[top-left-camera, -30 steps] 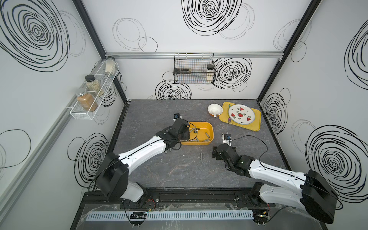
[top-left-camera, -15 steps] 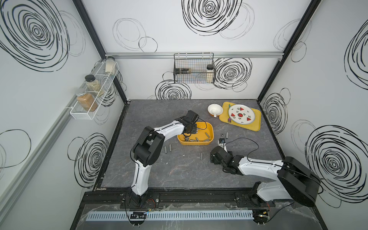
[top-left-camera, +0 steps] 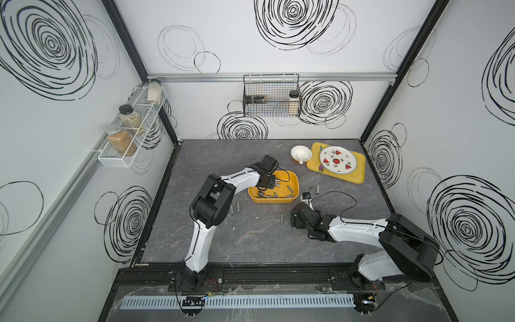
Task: Take out the socket from the storage box
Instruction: Pick up the socket head from the storage box.
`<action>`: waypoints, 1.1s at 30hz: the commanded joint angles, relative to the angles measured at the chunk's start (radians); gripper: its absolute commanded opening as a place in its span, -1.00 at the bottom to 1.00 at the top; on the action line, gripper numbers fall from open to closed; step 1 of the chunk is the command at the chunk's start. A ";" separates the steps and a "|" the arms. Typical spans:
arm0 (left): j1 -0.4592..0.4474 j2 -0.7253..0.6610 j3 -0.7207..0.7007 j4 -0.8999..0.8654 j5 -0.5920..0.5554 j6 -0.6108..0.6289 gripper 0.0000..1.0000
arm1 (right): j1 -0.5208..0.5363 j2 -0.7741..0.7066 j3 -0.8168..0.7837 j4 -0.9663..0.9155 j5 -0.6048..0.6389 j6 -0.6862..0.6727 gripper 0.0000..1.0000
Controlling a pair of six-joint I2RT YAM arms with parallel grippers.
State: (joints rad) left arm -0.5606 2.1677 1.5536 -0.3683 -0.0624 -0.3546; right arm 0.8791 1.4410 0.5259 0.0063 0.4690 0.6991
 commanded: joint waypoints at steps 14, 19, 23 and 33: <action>0.004 0.113 0.096 -0.090 -0.044 -0.025 -0.59 | -0.005 -0.017 0.012 0.018 -0.005 -0.016 0.78; 0.001 0.070 0.095 -0.094 -0.062 -0.051 -0.75 | -0.006 -0.034 0.017 0.008 0.006 -0.021 0.78; 0.003 0.029 0.106 -0.109 -0.081 -0.087 -0.85 | -0.005 -0.055 0.002 0.029 -0.007 -0.027 0.78; 0.010 -0.069 0.092 -0.106 -0.024 -0.137 -1.00 | -0.005 -0.075 -0.014 0.054 -0.023 -0.027 0.77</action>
State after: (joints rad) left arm -0.5587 2.1651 1.6478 -0.4721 -0.1055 -0.4656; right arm 0.8791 1.3956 0.5270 0.0383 0.4492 0.6796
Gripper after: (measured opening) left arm 0.188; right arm 0.887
